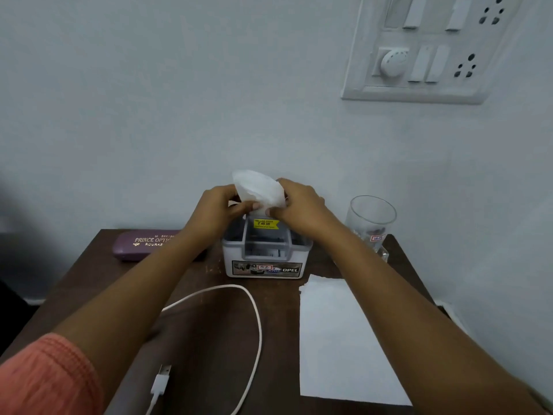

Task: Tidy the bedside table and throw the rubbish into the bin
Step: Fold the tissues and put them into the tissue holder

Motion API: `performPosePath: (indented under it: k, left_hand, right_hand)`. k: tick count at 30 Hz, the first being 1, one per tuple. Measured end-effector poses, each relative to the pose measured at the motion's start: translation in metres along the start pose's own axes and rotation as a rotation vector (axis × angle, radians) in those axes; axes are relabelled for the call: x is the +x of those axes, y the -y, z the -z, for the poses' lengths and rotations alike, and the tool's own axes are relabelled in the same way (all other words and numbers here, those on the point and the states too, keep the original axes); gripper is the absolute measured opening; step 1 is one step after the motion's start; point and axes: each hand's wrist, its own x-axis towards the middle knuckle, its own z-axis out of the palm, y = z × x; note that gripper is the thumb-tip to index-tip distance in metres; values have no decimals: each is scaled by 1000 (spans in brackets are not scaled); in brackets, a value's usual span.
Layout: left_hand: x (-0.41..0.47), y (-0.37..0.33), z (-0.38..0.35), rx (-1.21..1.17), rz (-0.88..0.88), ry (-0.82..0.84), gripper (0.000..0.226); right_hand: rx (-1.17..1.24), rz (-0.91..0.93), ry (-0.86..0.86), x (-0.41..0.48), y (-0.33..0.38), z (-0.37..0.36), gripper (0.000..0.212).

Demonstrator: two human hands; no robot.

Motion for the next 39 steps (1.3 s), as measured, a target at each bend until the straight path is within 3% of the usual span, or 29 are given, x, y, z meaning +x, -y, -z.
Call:
performPosePath:
  k: [3, 8, 11, 13, 15, 22, 28, 34, 39]
  left_hand:
    - [4, -7, 5, 66, -11, 18, 26]
    - [10, -8, 3, 448, -67, 119, 35]
    - [9, -10, 8, 228, -58, 109, 33]
    - [9, -10, 14, 120, -26, 95, 20]
    - [11, -8, 16, 153, 13, 95, 10]
    - [9, -7, 11, 306, 21, 142, 10]
    - [10, -6, 13, 226, 35, 58, 12]
    - [11, -5, 7, 261, 109, 109, 14]
    - [11, -5, 9, 228, 116, 93, 8]
  right_hand:
    - [103, 1, -73, 0, -2, 0, 46]
    - [97, 43, -35, -1, -3, -1, 50]
    - [151, 55, -56, 1, -5, 6, 44]
    - [166, 53, -97, 2, -7, 11, 40]
    - [113, 58, -94, 4, -7, 13, 39]
    - [-71, 84, -1, 4, -7, 1, 29]
    - [108, 66, -66, 4, -2, 12, 37]
    - [35, 58, 49, 6, -5, 5, 44]
    - [78, 71, -35, 12, -6, 3, 41]
